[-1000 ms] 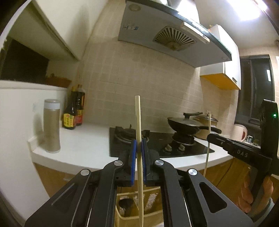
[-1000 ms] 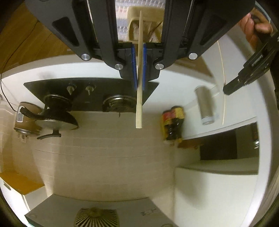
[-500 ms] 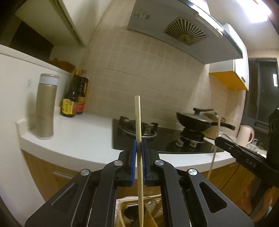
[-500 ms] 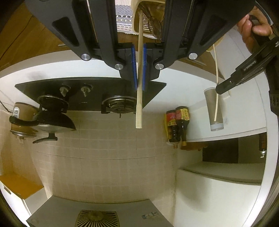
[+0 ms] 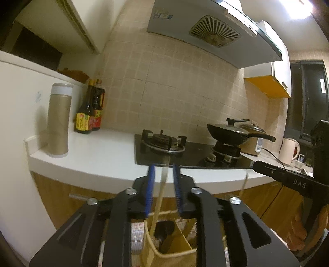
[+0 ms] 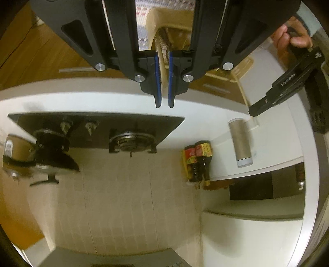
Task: Organize utensils
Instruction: 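Lift chopsticks with both tools and drop them into the tan basket, then grasp a chopstick with left tool while right tool grasps a chopstick pair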
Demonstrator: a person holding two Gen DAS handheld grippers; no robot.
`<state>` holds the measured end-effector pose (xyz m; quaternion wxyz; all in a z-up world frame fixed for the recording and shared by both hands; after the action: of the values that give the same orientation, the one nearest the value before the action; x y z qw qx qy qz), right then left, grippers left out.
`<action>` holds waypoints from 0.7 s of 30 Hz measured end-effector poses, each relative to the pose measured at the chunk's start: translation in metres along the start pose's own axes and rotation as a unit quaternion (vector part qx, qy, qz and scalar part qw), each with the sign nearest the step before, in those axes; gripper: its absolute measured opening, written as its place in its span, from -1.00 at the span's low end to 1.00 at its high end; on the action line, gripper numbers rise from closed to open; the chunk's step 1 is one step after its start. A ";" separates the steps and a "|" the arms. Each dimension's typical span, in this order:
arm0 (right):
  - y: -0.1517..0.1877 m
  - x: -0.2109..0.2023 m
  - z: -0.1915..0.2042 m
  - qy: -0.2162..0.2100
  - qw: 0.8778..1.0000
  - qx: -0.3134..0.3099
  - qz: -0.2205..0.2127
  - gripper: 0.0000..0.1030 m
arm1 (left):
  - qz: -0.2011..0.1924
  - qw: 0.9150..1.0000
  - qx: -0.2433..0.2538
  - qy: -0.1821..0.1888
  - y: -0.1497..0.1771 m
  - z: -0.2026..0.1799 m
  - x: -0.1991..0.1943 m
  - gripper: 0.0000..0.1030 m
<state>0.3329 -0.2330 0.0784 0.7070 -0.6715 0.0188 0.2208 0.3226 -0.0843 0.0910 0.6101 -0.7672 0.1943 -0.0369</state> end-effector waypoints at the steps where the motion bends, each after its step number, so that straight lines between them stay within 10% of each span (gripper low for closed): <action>1: 0.003 -0.002 -0.001 -0.006 1.000 0.006 0.007 -0.88 | 0.004 1.000 -0.003 0.003 0.001 0.001 -0.006 -0.52; 5: 0.012 -0.015 -0.003 -0.026 0.999 0.029 0.028 -0.87 | 0.010 1.000 -0.014 0.012 0.000 0.000 -0.026 -0.15; 11: 0.023 -0.043 0.002 -0.038 0.998 0.034 0.045 -0.50 | 0.014 0.999 -0.044 0.026 -0.007 -0.001 -0.062 -0.05; 21: 0.053 -0.075 0.011 -0.025 0.993 0.024 0.109 -0.48 | 0.049 0.999 -0.013 0.018 -0.001 -0.026 -0.094 0.04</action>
<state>0.2448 -0.2444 0.0540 0.6949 -0.6425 0.0792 0.3130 0.2289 -0.0761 0.1159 0.5976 -0.7639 0.2429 -0.0185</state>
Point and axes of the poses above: each gripper's, at about its wrist camera, not at the fingertips, and x roughly the way its jaws point, z to its left, y to its underside, the point moved 9 cm from there along x, roughly the way its jaws point, and after that the axes turned 3 degrees about -x, right-handed, at the moved point
